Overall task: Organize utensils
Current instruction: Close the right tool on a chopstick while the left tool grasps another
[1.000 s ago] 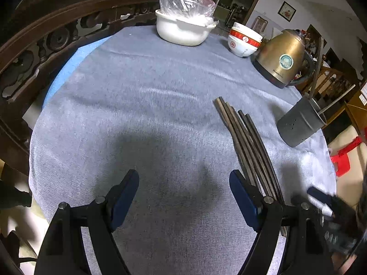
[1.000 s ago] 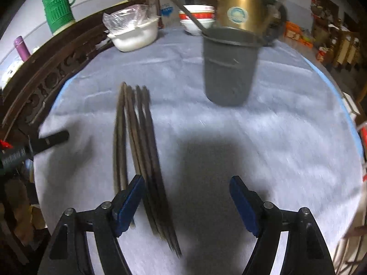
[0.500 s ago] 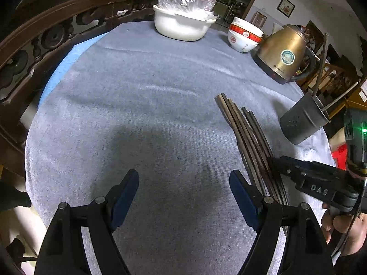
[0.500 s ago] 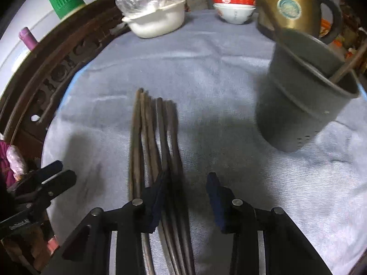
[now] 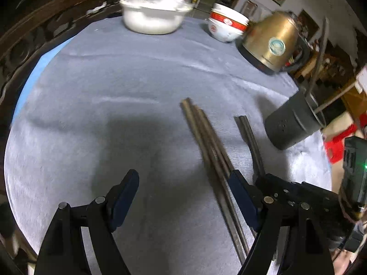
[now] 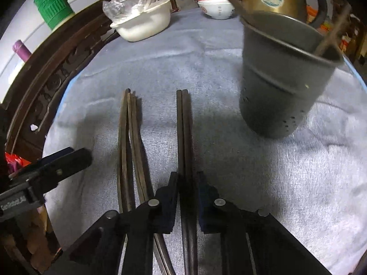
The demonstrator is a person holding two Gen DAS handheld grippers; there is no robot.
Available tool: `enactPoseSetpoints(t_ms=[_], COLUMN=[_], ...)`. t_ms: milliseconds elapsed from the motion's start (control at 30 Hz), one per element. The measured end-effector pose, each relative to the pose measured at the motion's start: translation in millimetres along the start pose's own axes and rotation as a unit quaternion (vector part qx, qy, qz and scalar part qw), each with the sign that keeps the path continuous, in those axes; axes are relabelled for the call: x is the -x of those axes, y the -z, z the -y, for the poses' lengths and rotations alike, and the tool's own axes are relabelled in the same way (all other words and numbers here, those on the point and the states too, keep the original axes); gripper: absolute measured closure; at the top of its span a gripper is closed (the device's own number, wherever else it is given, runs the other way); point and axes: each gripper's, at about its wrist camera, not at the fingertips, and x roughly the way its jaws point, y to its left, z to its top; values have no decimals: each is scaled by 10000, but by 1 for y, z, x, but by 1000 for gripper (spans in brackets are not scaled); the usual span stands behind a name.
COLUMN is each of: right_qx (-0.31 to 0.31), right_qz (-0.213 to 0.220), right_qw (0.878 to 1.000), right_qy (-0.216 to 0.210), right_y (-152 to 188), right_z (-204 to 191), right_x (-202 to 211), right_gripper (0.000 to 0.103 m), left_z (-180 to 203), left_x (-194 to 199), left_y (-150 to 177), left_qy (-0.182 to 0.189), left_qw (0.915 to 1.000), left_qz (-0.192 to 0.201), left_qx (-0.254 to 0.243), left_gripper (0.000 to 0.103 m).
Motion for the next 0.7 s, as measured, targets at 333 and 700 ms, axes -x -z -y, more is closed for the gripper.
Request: enactPoseSetpoints(t_ms=[333, 700], right_qx=[-927, -869], right_qz=[157, 131], right_qw=[9954, 9959], right_qy=[-200, -228], right_y=[20, 27], right_z=[24, 22], right_x=[13, 15], right_gripper=[87, 85], left_z=[23, 29], left_x=[-21, -24], left_y=[-1, 6], left_qy=[-461, -724], left_qw=[9966, 9916], left_qz=[-399, -499], left_qx=[-549, -946], left_gripper=[52, 83])
